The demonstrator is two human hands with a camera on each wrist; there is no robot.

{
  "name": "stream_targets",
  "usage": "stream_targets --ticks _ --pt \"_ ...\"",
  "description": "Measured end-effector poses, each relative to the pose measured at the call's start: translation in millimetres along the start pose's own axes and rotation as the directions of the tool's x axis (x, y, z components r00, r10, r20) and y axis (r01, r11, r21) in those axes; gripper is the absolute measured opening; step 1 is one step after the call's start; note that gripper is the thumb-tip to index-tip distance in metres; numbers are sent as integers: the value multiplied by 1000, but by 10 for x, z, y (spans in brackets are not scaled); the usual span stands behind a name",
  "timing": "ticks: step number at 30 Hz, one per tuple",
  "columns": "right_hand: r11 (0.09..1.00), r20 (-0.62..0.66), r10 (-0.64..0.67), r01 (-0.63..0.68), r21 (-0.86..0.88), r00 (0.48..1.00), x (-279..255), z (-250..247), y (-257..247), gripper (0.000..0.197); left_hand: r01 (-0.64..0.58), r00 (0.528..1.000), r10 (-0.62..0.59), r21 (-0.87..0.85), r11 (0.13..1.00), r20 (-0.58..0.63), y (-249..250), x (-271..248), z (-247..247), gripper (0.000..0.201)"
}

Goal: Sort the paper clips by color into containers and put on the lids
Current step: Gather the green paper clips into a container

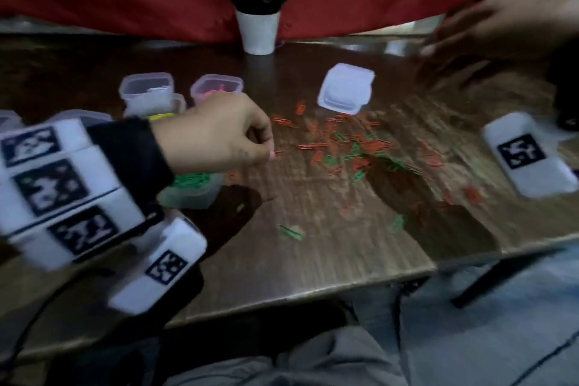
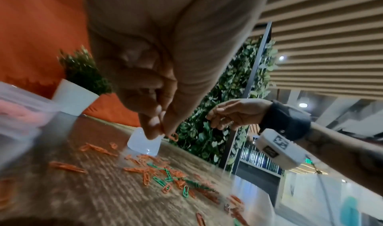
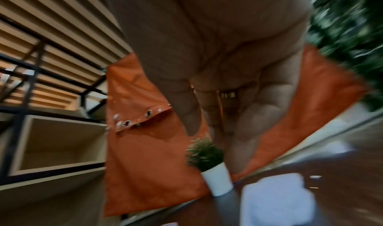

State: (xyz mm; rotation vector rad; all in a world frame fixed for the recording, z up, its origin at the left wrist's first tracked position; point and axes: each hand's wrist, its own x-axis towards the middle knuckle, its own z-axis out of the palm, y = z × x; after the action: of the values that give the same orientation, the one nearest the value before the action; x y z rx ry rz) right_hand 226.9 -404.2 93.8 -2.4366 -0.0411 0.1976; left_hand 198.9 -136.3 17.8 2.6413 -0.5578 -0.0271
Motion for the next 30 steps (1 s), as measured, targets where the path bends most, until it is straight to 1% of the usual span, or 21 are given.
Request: stream_targets --ticks 1,2,3,5,6,7,9,11,13,15,17,19,20,22,24,25,26,27,28,30 --pt "999 -4 50 -50 6 999 -6 -88 207 99 4 1000 -6 55 999 27 47 147 54 14" --pt "996 -3 94 -94 -7 996 -16 -140 396 97 15 999 -21 114 993 50 80 284 104 13" --pt "989 -3 144 -144 -26 990 -26 -158 557 83 30 995 -45 174 984 85 100 405 150 13" --pt "974 17 222 -221 -50 975 -39 -129 816 38 51 973 -110 277 959 202 112 585 224 9" --pt "968 26 236 -233 -95 971 -38 -94 905 27 56 955 -146 326 944 259 111 642 245 5" --pt "961 50 239 -230 -151 970 -18 -43 959 22 56 939 -176 373 926 296 104 689 260 3" --pt "951 116 199 -163 -263 973 56 93 969 20 39 931 -197 450 892 309 93 782 296 11" --pt "932 189 83 -9 -363 978 188 272 877 22 14 952 -155 467 884 265 128 857 360 17" --pt "882 250 -25 139 -450 968 348 461 754 23 -34 956 -91 414 910 280 217 929 467 16" --pt "818 284 -105 245 -520 953 521 622 675 24 -48 939 -69 325 945 337 303 992 583 15" --pt "781 329 -162 324 -533 930 661 745 630 28 -10 928 -79 234 972 365 363 1046 681 16" --pt "770 373 -221 396 -500 901 752 850 582 28 1 941 -65 189 982 332 380 1105 759 17" --pt "772 373 -256 421 -476 892 781 891 561 26 0 947 -59 183 983 316 391 1124 779 17" --pt "769 354 -298 442 -461 887 844 941 539 23 4 945 -64 182 983 321 392 1151 771 15" --pt "769 370 -279 437 -467 886 906 947 534 21 19 934 -70 148 989 351 366 1169 723 9" --pt "774 390 -257 430 -465 884 934 933 540 20 3 933 -56 147 989 355 346 1176 696 7" --pt "790 408 -232 416 -451 883 957 910 555 17 -37 936 -26 169 985 352 320 1190 685 11" --pt "820 424 -202 389 -419 883 970 886 582 13 -83 937 6 204 975 350 298 1196 684 18" --pt "856 435 -172 353 -377 884 978 862 617 12 -117 937 30 232 966 349 283 1204 690 20" --pt "911 451 -136 291 -294 882 979 827 689 14 -143 935 51 243 959 352 263 1211 697 14"
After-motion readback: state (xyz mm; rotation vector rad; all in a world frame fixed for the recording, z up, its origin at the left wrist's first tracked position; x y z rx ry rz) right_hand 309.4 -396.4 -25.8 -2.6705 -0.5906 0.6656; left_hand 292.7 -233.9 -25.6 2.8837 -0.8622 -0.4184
